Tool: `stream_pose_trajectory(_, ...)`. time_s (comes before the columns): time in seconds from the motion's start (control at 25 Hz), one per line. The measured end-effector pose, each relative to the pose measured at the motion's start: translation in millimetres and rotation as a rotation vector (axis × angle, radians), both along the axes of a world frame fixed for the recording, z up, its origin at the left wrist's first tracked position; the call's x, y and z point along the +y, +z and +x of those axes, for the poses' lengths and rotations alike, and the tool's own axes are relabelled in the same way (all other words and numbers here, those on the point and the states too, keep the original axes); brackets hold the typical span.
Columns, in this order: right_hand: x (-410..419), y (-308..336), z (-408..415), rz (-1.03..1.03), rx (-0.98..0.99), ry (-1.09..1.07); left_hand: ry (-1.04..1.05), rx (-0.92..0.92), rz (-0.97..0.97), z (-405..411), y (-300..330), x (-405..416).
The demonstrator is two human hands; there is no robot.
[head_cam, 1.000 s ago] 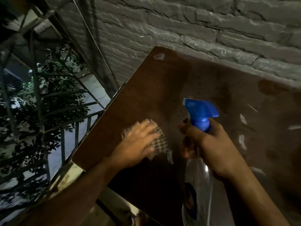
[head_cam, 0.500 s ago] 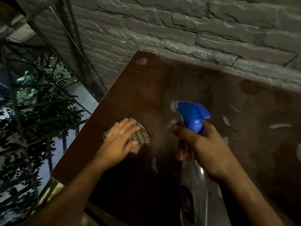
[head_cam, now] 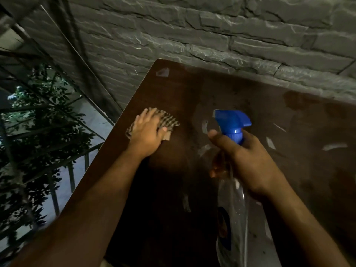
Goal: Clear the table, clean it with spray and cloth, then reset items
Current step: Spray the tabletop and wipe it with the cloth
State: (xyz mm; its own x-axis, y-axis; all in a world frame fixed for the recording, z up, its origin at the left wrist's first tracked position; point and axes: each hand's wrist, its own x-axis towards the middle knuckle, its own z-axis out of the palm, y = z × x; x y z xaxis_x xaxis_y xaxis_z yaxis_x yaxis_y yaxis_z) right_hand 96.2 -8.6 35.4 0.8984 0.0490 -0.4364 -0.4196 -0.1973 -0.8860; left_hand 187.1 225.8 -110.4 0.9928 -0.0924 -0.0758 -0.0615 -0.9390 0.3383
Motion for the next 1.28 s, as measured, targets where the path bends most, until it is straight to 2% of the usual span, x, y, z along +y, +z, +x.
stream_pose_trajectory(0.16, 4, 8, 12, 0.042, 0.058, -0.038, -0.437, -0.033, 0.025, -64, -10, -14)
stream_pose_trajectory(0.2, 3, 9, 15, 0.04, 0.063, -0.047, -0.439, -0.028, 0.028, -56, -12, -3)
stream_pose_trajectory(0.36, 5, 15, 35, -0.045, 0.026, -0.101, -0.032, -0.017, 0.019, 63, -11, 1)
stream_pose_trajectory(0.4, 5, 16, 39, -0.048, 0.019, -0.112, 0.001, -0.006, 0.03, 82, -7, -13)
stream_pose_trajectory(0.44, 6, 16, 42, -0.036, 0.021, -0.126, -0.038, -0.024, 0.059, 85, -6, -31)
stream_pose_trajectory(0.52, 8, 16, 47, 0.012, 0.029, -0.163, -0.272, -0.045, 0.061, 58, -7, -55)
stream_pose_trajectory(0.6, 4, 14, 57, 0.011, 0.02, -0.187, -0.477, -0.127, 0.01, 33, -12, -43)
stream_pose_trajectory(0.68, -2, 9, 71, -0.007, 0.011, -0.202, -0.398, -0.177, -0.041, 67, -16, -29)
stream_pose_trajectory(0.8, -4, 5, 93, -0.027, 0.001, -0.201, -0.072, 0.009, 0.012, 148, -5, -46)
stream_pose_trajectory(0.88, -2, 2, 103, -0.022, 0.003, -0.19, -0.1, 0.027, 0.038, 150, -6, -69)
stream_pose_trajectory(0.96, -1, -1, 112, -0.026, -0.025, -0.185, -0.289, -0.051, 0.024, 124, -22, -69)
stream_pose_trajectory(1.04, -2, -3, 121, -0.072, -0.05, -0.179, -0.381, -0.103, 0.026, 119, -26, -47)
stream_pose_trajectory(1.2, -9, 5, 142, -0.074, -0.026, -0.171, -0.07, -0.002, 0.012, 168, -4, -48)
stream_pose_trajectory(1.28, -13, 9, 144, -0.081, -0.039, -0.176, -0.21, -0.063, 0.033, 147, -2, -57)
